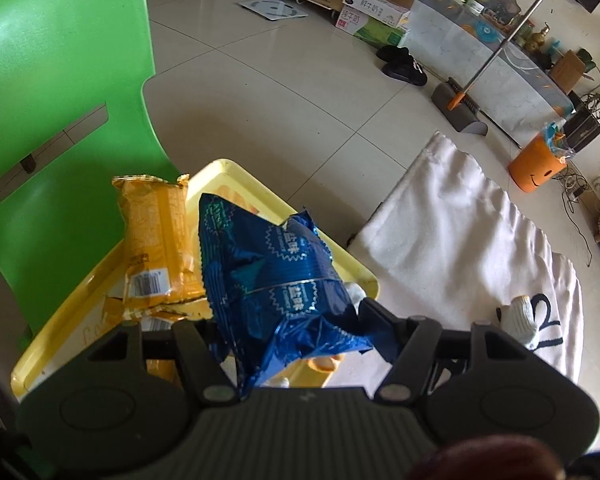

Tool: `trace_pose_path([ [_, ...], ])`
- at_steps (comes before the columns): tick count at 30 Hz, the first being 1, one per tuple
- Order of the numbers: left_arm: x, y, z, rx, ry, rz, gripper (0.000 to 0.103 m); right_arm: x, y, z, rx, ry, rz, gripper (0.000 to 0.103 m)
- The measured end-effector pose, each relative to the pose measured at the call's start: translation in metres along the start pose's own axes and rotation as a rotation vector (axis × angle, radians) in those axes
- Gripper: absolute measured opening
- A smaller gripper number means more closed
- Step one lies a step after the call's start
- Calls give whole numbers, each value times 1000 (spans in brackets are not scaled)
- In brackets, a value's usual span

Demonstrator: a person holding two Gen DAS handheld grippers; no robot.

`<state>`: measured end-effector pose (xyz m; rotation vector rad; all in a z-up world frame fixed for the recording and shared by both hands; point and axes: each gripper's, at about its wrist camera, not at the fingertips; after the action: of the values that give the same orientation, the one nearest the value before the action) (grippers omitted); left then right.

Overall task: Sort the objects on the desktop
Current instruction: 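Carry both blue packets over the lemon tray with both tools, then open both tools to drop the blue packets into the tray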

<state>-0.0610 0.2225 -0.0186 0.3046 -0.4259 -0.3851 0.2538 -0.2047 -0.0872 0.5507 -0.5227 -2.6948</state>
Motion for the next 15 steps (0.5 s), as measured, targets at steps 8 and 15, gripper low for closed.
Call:
trace_pose_path([
  [8,-25,26,-18,-10,46,66,63,-26,5,-34,1,77,21,67],
  [15,-37,37,-13,40,93,107,74,-38,13,-59,30,132,3,70],
])
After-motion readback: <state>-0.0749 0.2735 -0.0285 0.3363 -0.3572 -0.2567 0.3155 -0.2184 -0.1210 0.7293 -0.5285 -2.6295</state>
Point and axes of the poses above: each gripper's, at about its wrist camera, not at the fingertips, and z roughly against the way its jaws point, x to its right, y to its top, and after that the axes turned 11 degrees about z, right-handed
